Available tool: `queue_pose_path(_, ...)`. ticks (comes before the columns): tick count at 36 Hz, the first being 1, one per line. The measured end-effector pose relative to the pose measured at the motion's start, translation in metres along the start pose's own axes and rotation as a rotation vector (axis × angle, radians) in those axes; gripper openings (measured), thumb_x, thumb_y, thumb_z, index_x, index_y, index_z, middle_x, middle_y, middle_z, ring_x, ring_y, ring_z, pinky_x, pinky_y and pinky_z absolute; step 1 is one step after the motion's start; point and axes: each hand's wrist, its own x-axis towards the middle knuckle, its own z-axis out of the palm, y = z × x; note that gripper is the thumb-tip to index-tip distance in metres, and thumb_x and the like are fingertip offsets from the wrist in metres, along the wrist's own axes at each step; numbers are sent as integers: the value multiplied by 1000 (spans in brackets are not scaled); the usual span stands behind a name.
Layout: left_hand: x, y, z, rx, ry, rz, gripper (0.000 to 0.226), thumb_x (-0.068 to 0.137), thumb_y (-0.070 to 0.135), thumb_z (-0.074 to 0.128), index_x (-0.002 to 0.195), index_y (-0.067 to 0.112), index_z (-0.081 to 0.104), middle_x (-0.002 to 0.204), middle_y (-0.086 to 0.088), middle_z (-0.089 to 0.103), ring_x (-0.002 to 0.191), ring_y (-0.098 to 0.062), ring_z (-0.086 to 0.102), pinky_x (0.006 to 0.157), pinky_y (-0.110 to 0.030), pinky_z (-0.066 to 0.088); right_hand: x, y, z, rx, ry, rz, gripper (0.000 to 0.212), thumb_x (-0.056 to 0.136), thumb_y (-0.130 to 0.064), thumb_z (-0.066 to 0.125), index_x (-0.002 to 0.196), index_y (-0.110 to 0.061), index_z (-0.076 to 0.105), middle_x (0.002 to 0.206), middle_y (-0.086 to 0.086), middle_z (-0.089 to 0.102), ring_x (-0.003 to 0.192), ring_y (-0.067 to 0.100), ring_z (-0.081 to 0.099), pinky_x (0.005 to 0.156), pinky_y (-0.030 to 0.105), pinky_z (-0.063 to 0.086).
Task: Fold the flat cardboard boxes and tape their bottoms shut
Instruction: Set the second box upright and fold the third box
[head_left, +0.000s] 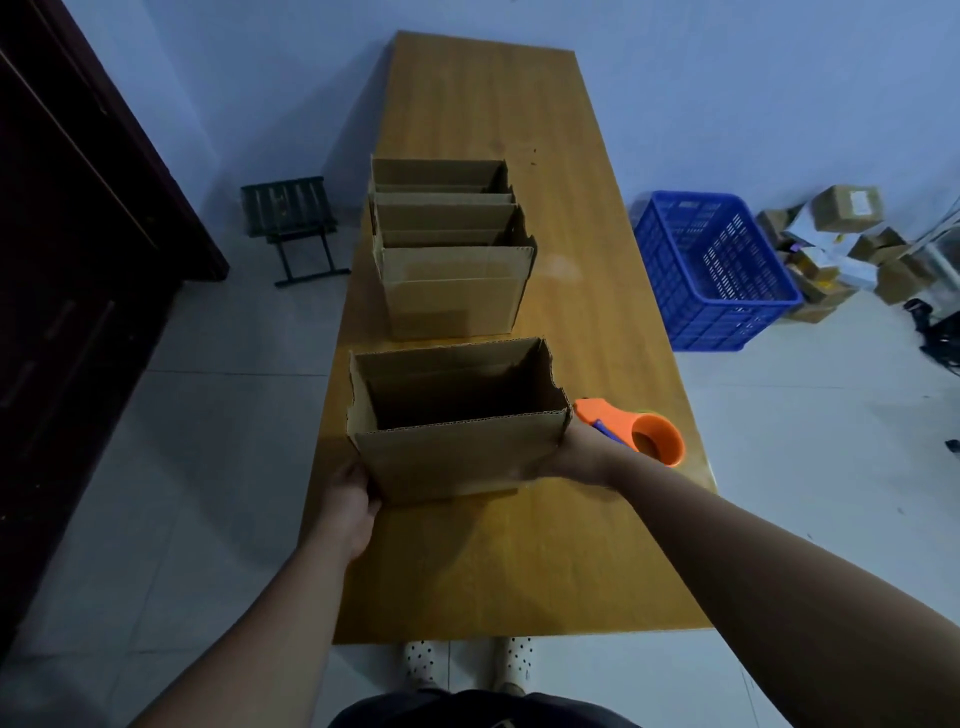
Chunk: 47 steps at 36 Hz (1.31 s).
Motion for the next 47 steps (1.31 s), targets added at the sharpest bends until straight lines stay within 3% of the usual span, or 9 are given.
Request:
queue_pose_path(5,4,9,1,29,25,54,37,104,26,34,140,25,44,133,-6,53,123,-27,48,98,-40,42,-10,3,-17,573,-229,173,99,73,-62,57,152,-18,17,157,10,24,142,36,26,112,54,31)
queue_pose_path(12,2,5,8,272,99,134,46,105,36,19,150,28,26,146,-11,41,133,-33,37,105,-45,30,-13,14,-31,947,-321,165,136,40,-95,57,151,-22,29,153,16,33,138,52,23,98,68,28)
queue_pose_path(17,-3,-13,10,344,95,97,41,106,20,19,144,13,34,136,-20,47,123,-35,46,96,-42,38,-15,-8,-22,733,-130,350,80,88,-53,57,149,-14,25,146,19,37,135,47,32,109,67,25)
queue_pose_path(24,-11,25,15,363,174,191,23,102,10,36,115,12,55,119,-12,55,100,-25,51,83,-36,42,0,-24,-17,503,108,432,57,97,-15,46,150,-18,25,149,23,31,133,51,33,101,71,33)
queue_pose_path(27,-25,58,20,182,145,196,38,103,30,37,137,14,45,133,-12,51,112,-26,52,83,-34,47,3,-27,-16,435,130,382,54,98,-13,40,148,-27,24,144,24,37,127,52,40,93,70,41)
queue_pose_path(30,-39,83,23,266,104,241,70,93,63,31,141,13,42,145,-11,42,131,-31,41,103,-45,36,4,-29,-14,446,117,362,54,97,-10,42,146,-29,26,142,23,39,124,51,43,88,69,46)
queue_pose_path(36,-45,92,31,793,9,403,73,92,28,62,152,20,20,147,-8,40,129,-28,45,98,-39,43,3,-35,-14,335,133,376,50,97,-12,43,144,-20,29,138,22,44,123,45,46,91,63,47)
queue_pose_path(41,-49,93,43,1152,28,303,99,91,14,62,151,19,-16,77,-4,49,66,-16,57,57,-26,47,8,-37,-12,261,358,238,54,94,-8,43,145,-18,28,133,16,47,111,31,53,86,39,49)
queue_pose_path(47,-45,97,47,1282,29,277,104,91,13,62,148,15,-24,75,-6,51,63,-14,55,55,-24,47,10,-40,-20,135,619,3,43,92,-20,59,131,-26,42,132,7,45,113,21,51,89,35,52)
